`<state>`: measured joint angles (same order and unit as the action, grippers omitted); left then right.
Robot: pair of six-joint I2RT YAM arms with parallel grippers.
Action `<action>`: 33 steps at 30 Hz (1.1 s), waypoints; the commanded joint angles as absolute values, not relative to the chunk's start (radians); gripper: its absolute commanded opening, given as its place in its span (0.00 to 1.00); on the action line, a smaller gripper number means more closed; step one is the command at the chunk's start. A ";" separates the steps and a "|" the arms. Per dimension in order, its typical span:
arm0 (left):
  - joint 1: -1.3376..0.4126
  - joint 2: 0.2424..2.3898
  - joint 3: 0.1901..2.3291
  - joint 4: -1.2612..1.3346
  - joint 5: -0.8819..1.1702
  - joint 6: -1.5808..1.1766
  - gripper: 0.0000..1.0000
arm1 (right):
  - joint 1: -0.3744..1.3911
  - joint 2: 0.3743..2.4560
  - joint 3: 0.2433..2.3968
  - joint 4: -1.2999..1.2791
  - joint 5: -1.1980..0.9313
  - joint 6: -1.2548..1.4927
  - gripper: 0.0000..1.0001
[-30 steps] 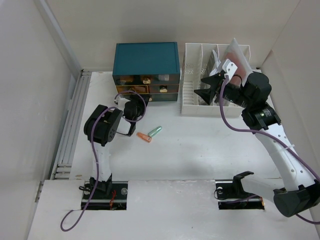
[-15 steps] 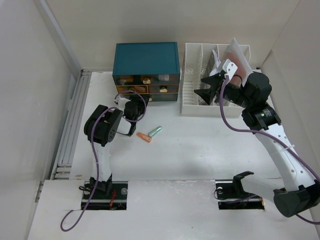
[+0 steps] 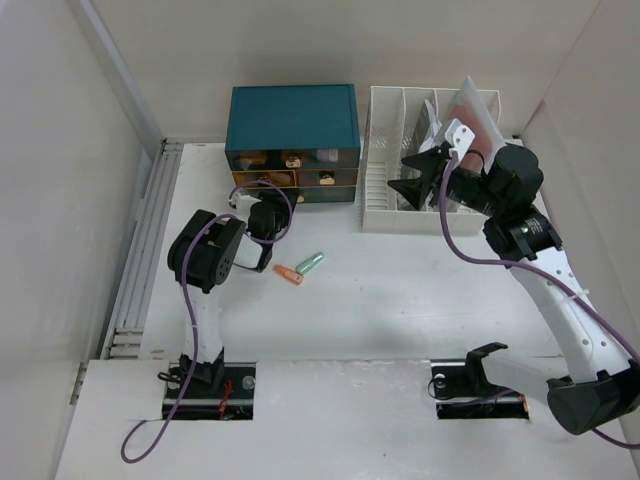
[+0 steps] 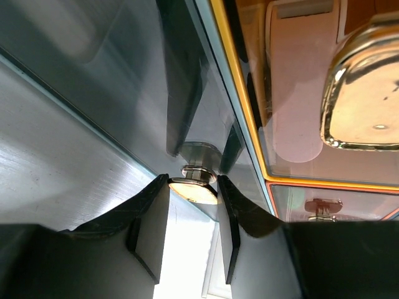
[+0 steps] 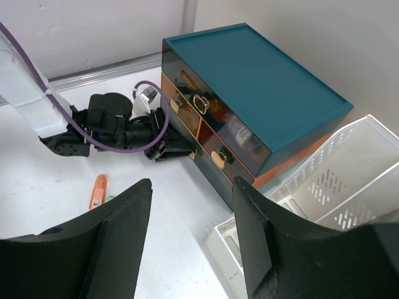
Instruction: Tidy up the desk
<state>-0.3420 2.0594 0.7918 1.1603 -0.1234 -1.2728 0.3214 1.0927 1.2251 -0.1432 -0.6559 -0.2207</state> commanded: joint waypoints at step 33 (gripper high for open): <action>-0.388 1.669 0.531 1.114 -0.112 -1.118 0.90 | 0.316 1.100 1.181 -0.069 -0.770 -0.284 0.60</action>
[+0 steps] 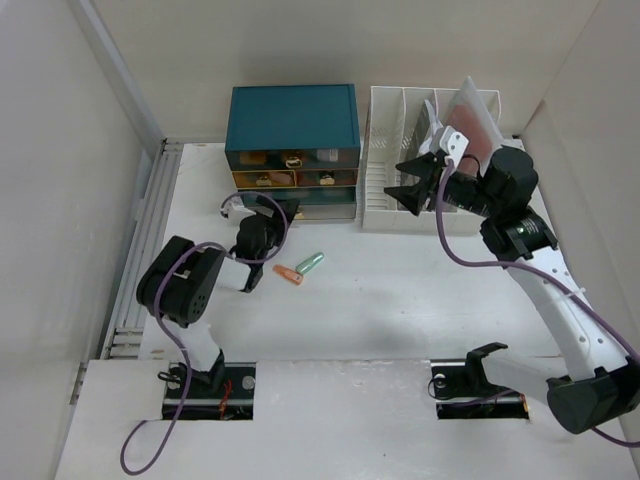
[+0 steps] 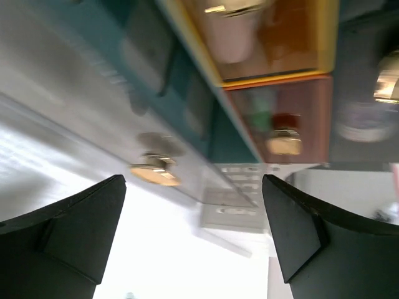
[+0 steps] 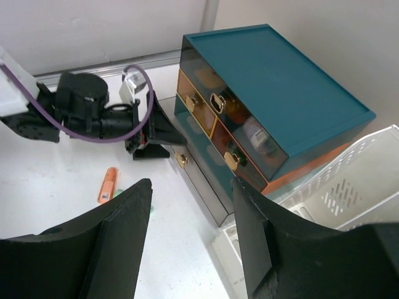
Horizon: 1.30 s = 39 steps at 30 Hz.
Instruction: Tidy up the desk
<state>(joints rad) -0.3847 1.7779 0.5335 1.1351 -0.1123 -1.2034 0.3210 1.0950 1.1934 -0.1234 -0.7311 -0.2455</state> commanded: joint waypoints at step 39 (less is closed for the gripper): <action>-0.535 0.209 0.598 0.037 0.021 0.130 1.00 | 0.810 2.092 1.693 -0.724 -0.552 -1.181 0.56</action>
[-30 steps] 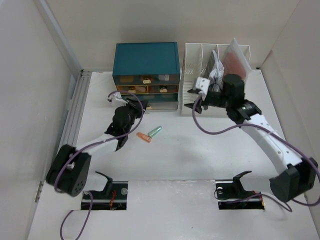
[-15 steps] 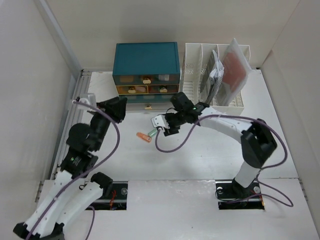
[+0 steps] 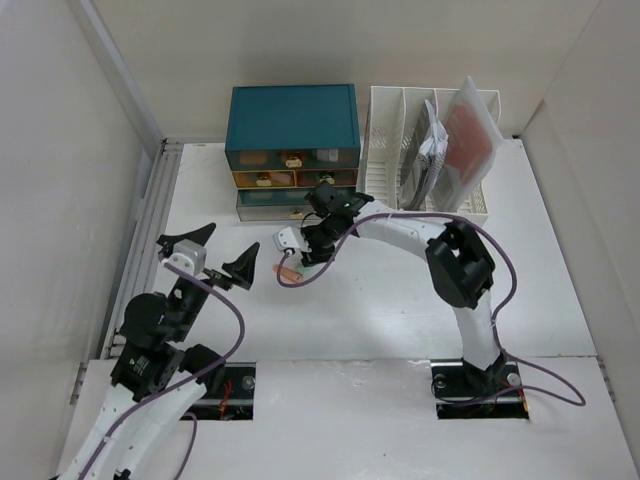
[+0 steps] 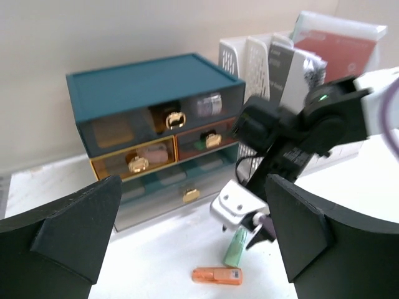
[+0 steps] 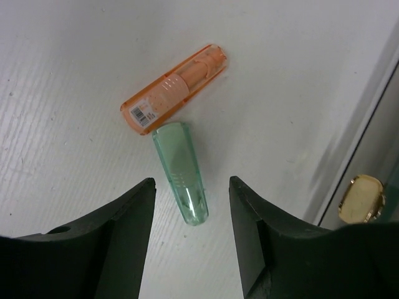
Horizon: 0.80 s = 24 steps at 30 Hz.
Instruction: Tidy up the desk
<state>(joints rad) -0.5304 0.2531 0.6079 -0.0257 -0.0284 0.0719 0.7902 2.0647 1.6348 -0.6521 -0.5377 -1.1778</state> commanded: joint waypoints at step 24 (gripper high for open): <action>-0.535 0.114 0.589 0.048 0.058 0.130 1.00 | 0.819 2.336 1.945 -1.015 -0.525 -1.253 0.46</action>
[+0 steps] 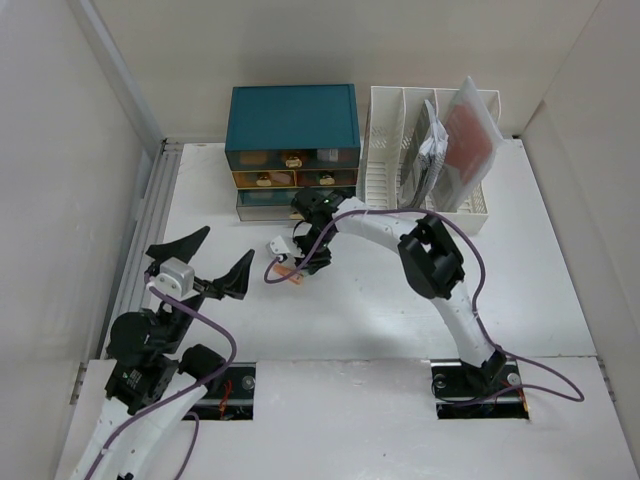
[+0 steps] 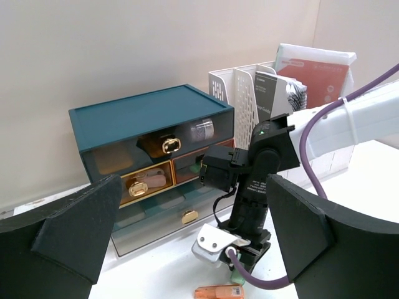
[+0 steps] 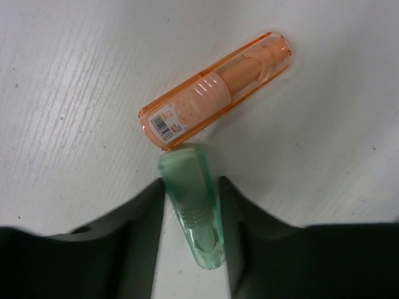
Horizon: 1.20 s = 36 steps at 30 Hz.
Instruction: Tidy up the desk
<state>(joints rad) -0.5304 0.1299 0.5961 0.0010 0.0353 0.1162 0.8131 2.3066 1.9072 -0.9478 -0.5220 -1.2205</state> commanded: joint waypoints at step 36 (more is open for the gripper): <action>-0.535 0.114 0.589 0.048 0.058 0.130 1.00 | 0.810 2.103 1.908 -0.258 0.288 -0.830 0.06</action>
